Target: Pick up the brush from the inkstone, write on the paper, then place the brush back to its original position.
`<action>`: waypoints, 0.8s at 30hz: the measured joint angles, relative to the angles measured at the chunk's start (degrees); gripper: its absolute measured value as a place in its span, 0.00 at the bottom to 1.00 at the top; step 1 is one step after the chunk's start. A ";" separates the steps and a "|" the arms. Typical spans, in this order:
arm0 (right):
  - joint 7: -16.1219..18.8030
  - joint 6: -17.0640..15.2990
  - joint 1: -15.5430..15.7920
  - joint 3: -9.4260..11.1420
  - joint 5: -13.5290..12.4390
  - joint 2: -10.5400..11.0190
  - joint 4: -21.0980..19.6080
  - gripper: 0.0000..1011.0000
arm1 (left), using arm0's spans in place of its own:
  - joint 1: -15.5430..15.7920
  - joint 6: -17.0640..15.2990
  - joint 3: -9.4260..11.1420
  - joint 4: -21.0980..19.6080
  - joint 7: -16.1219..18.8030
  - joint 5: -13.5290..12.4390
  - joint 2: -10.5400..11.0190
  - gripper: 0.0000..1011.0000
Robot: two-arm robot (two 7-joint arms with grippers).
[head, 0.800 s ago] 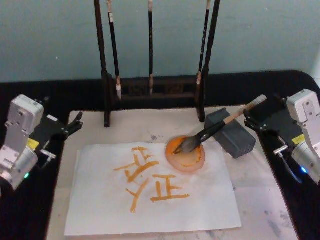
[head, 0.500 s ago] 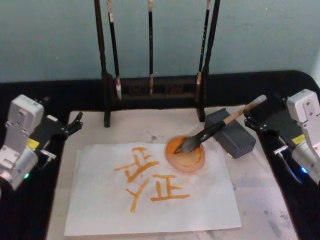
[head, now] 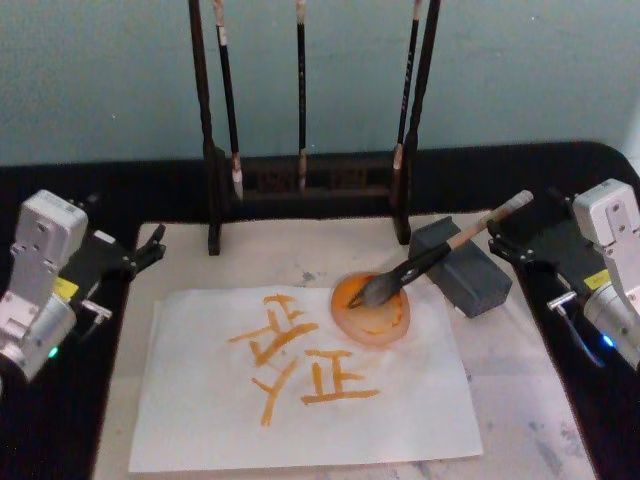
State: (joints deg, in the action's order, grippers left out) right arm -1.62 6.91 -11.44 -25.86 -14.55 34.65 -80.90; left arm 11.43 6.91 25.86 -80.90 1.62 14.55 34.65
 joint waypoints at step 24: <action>0.00 0.00 0.00 0.00 0.00 0.00 0.00 0.99 | 0.00 0.00 0.00 0.00 0.00 0.00 0.00 1.00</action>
State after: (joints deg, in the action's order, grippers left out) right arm -1.62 6.90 -11.43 -25.86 -14.55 34.65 -80.90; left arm 11.43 6.91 25.86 -80.90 1.62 14.55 34.64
